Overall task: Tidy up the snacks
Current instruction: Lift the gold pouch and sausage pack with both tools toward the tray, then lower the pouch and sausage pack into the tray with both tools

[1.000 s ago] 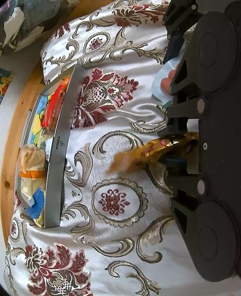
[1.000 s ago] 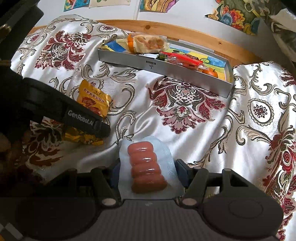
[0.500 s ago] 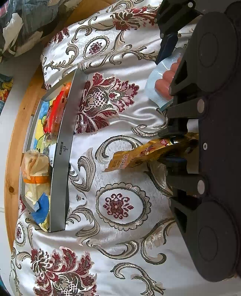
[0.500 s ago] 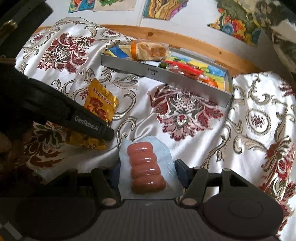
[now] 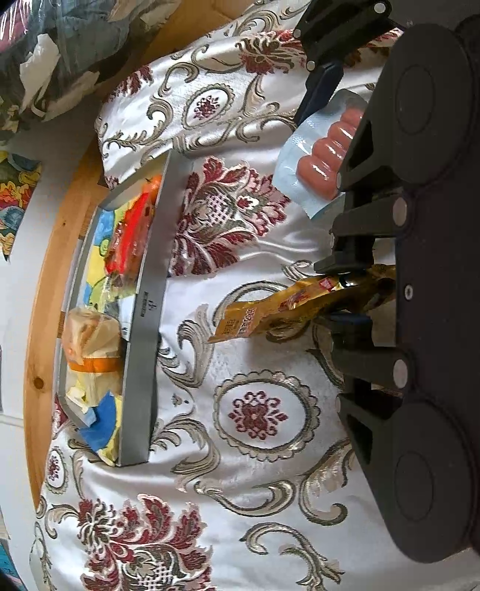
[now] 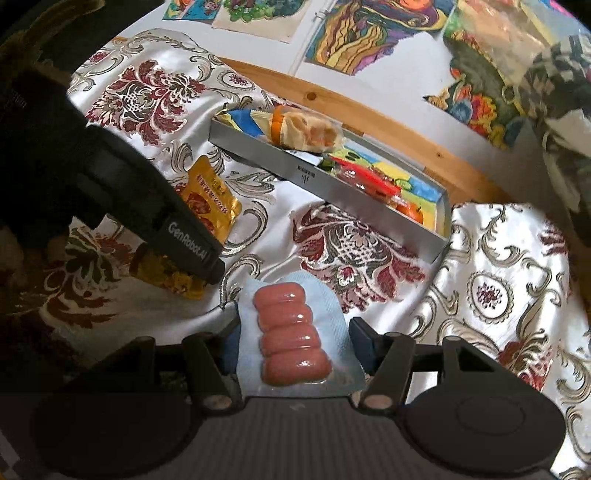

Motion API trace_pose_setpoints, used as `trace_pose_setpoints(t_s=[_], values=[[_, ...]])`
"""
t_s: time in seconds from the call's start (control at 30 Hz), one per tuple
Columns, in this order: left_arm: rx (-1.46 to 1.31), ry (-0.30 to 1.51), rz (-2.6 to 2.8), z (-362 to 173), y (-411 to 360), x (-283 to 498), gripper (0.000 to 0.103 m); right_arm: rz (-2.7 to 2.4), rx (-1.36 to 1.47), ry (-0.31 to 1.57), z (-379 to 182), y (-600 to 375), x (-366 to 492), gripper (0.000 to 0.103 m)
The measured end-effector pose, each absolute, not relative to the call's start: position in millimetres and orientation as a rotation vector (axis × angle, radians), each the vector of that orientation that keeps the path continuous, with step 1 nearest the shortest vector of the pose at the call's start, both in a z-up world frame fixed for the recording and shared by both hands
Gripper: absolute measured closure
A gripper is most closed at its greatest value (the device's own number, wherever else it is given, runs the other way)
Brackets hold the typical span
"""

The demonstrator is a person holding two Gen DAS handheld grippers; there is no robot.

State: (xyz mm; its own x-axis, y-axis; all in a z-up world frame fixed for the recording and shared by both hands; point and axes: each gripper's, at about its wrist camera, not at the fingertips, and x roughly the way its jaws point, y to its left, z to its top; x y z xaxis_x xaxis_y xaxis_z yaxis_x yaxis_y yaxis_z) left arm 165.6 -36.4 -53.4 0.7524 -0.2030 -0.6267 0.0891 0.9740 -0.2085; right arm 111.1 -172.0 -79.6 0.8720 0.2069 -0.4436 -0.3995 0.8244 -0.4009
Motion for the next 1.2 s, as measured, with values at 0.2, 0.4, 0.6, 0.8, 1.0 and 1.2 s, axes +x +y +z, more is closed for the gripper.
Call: trace_pose_setpoints(t_s=[0.2, 0.4, 0.6, 0.8, 1.0, 1.2], values=[[-0.175, 0.683, -0.164, -41, -34, 168, 0.080, 0.325, -0.513, 0.349, -70, -173, 110, 0.039], [-0.173, 0.666, -0.160, -21, -34, 175, 0.080, 0.328, -0.491, 0.316, -60, -176, 113, 0.039], [-0.145, 0.628, -0.167, 5, -35, 192, 0.080, 0.305, -0.486, 0.260, -44, -182, 120, 0.039], [-0.129, 0.582, -0.158, 29, -34, 222, 0.080, 0.270, -0.464, 0.208, -24, -190, 139, 0.038], [-0.090, 0.538, -0.160, 48, -39, 260, 0.080, 0.242, -0.444, 0.131, 3, -197, 174, 0.038], [-0.063, 0.512, -0.172, 58, -48, 300, 0.080, 0.238, -0.460, 0.070, 18, -200, 216, 0.038]])
